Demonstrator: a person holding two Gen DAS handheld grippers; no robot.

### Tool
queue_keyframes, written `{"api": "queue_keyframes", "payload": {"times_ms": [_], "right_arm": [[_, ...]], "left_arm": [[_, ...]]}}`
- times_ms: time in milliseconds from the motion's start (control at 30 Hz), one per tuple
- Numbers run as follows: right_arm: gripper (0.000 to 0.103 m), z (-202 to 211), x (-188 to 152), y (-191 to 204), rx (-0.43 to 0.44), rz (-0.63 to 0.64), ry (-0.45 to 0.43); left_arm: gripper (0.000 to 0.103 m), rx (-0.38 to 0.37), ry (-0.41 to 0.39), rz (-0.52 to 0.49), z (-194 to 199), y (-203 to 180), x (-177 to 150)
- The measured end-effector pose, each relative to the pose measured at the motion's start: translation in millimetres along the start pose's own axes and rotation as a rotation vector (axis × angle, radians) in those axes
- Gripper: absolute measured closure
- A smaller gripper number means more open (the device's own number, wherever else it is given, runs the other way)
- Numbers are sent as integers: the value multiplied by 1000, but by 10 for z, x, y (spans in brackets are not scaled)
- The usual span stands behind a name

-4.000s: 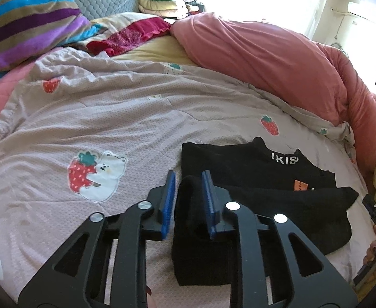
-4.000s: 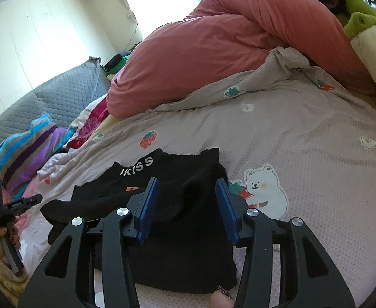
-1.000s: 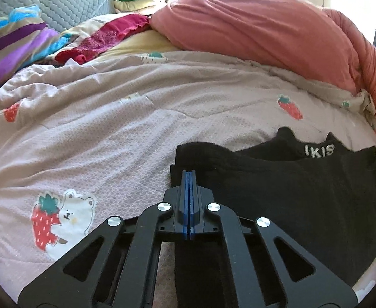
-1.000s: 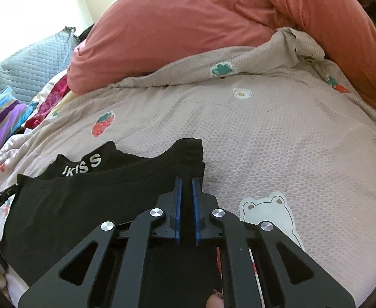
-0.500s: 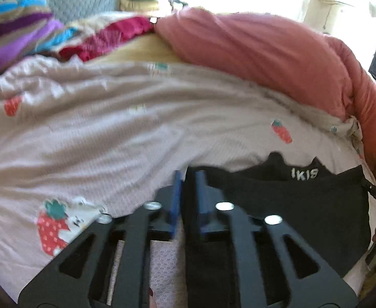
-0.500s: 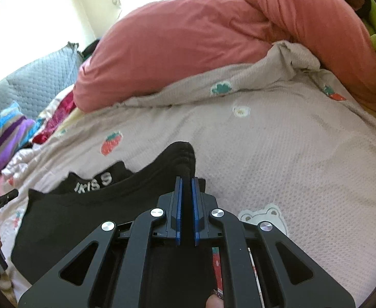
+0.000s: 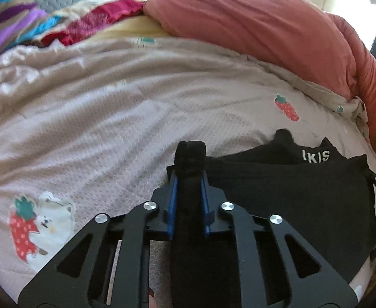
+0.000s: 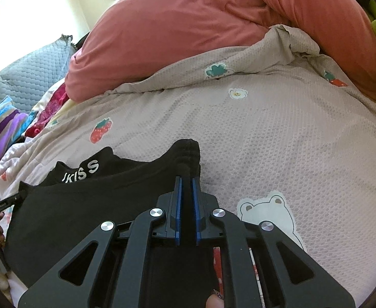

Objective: Fold small clothes

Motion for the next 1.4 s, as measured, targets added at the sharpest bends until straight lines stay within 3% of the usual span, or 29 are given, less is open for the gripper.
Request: {"api": "queue_keyframes", "payload": {"times_ms": [200,367,500,667,767,867,933,1000,1133,1400], "right_arm": [[97,216,124,4,26,-18,-79],[97,290,225,-13,31,-30,-110],[97,193,228,-81,9,-39,-95],[97,-32,54,-187,-47,-50,-11],[96,-100,-37,-254,-73,-71,22],[84,-106,-71,-287,-108,-72,38],[76,-90,-78,-301,-125,-74,44],[75,-42,-84,-306,-136,-64,47],[69,111,-115,-255,-161,-24,38],[53,479,-185,78,-117,55,-2]], "left_arm": [[97,-13,-113,-19,363,-76,254],[98,0,-150,-19,366,-138,390],[98,37,-106,-10,124,-115,393],[94,102,-10,-28,-199,-57,149],[90,104,1,-24,-253,-14,49],[88,113,-9,-40,-197,-21,22],[77,132,-16,-54,-151,-23,0],[70,150,-12,-58,-105,-7,-45],[64,155,-17,-63,18,-8,-92],[49,154,-47,-74,367,-68,-193]]}}
Point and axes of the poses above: each gripper's, at about its wrist camera, not at the fingertips, and z roughly against the way its jaws point, y to its left, x to its top, the point moved 10 cm from there along -z, roughly the way its jaws point, and after that the axes turned 10 degrees about x, right-handed, at the moved point
